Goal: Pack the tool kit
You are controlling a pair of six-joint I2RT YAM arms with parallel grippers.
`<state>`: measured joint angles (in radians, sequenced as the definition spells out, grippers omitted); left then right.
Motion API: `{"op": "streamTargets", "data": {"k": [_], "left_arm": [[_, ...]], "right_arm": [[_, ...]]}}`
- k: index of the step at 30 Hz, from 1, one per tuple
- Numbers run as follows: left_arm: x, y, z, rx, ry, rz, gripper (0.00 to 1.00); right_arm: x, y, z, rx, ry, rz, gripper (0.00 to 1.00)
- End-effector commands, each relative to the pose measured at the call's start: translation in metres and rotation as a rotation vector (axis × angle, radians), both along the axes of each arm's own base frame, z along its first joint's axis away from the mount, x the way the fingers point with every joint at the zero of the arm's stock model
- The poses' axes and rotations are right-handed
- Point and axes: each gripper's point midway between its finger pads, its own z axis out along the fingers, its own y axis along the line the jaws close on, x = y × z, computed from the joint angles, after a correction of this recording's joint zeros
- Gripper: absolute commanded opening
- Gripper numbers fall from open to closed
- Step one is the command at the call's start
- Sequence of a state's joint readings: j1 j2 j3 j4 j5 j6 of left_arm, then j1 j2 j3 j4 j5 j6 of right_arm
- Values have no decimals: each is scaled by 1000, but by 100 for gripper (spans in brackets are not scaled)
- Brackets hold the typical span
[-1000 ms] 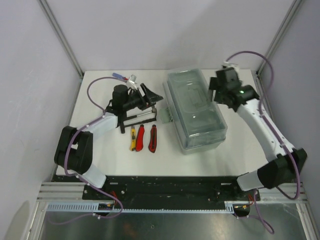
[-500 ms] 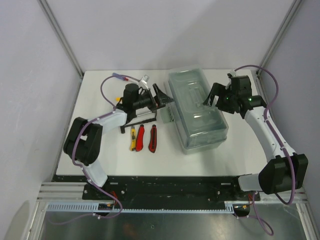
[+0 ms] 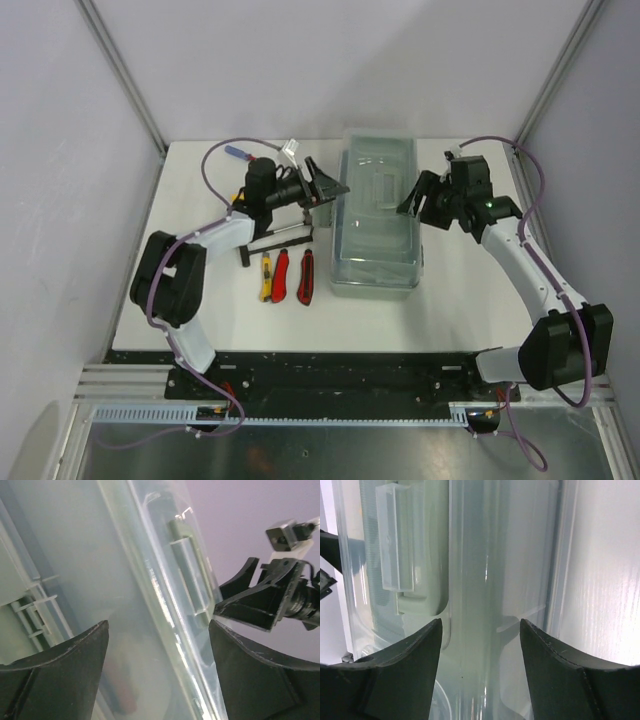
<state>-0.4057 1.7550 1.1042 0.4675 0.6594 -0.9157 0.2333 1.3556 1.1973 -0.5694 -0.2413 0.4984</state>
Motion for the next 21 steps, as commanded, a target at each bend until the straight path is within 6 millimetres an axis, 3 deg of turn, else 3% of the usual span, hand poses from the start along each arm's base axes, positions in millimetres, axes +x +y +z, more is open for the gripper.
{"op": "streamTargets", "data": {"k": [1, 7, 12, 16, 21], "left_arm": [[-37, -36, 62, -108, -129, -239, 82], [-62, -49, 94, -138, -201, -336, 81], [-62, -48, 92, -132, -207, -311, 81], [-49, -26, 80, -111, -182, -184, 84], [-39, 20, 78, -81, -193, -18, 87]], "right_arm": [[-31, 36, -29, 94, 152, 85, 56], [-41, 29, -45, 149, 188, 59, 42], [-44, 17, -53, 138, 196, 30, 41], [-40, 0, -46, 100, 146, -15, 44], [-34, -19, -39, 52, 92, -71, 48]]}}
